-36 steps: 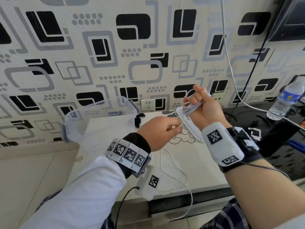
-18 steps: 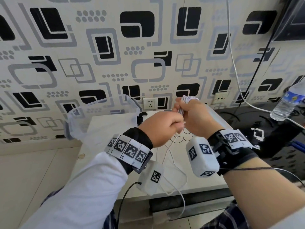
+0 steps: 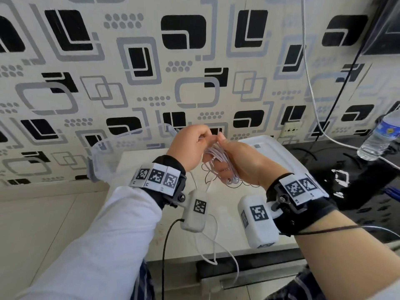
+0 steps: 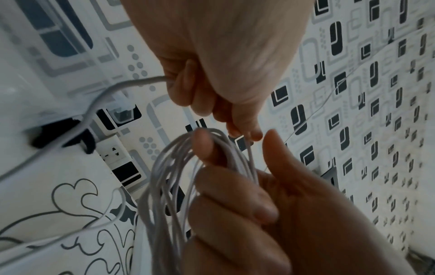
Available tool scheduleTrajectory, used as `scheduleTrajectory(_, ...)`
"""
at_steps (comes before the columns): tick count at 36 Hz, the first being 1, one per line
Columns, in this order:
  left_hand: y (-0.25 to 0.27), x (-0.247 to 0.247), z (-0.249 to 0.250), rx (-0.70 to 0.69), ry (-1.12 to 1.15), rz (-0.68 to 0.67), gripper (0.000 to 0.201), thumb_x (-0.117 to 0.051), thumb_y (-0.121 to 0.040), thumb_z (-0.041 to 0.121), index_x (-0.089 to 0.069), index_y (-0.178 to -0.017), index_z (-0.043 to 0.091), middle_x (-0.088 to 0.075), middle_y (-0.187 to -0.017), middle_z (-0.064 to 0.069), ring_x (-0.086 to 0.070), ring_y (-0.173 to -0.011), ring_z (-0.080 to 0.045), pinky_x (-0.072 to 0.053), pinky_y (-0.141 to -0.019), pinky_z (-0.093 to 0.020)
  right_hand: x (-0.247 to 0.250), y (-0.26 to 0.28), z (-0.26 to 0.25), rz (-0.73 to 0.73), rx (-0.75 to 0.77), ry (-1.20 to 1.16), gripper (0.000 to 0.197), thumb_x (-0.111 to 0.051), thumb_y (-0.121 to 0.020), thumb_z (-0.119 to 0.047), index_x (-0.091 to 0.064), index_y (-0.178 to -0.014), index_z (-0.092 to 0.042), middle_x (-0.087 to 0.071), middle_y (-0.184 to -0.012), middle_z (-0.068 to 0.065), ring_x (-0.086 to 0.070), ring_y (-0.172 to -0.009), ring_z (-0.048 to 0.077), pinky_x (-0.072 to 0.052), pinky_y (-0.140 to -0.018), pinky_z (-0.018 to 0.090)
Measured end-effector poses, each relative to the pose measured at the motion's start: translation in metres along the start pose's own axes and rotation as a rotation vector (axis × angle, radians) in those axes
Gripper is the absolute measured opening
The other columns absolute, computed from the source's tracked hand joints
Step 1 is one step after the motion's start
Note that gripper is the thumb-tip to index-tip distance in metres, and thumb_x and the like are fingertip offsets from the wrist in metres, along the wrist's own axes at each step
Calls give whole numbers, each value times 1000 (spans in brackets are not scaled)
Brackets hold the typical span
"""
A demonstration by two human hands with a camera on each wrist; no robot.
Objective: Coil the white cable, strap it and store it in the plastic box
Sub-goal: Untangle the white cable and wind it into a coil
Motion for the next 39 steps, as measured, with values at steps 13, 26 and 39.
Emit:
scheduleTrajectory(13,-1,1,-10,-28,115,-32,32,-50,-100,29,-50,-72,13,-41,-59,6,-38,-49,-2,-32,-51,-15,4,15,-8,-234,17,-91,39,-49,-92,-9,-38,-55,-17,-21,-44,-5,-18,-33,7,-17,-40,17)
scheduleTrajectory(26,2,4,-10,90,332,11,29,-51,-98,15,-56,-70,8,-37,-49,7,-31,-44,-9,-28,-46,-20,25,21,-29,-200,220,-725,34,-37,-96,-31,-56,-75,-12,-14,-50,-10,-11,-38,8,-22,-35,18)
scheduleTrajectory(39,4,13,-15,127,226,174,27,-57,-94,21,-64,-72,7,-48,-46,16,-39,-46,-2,-36,-54,-19,95,27,-13,162,392,-1380,42,-43,-98,-38,-52,-65,-14,-28,-39,-7,-24,-31,9,-26,-35,19)
Point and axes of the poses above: each hand's wrist, its own y-axis away from the middle knuckle, its own x-axis out of the back of the hand, z = x × y, the point moved 5 cm from there along -y, towards the middle knuckle
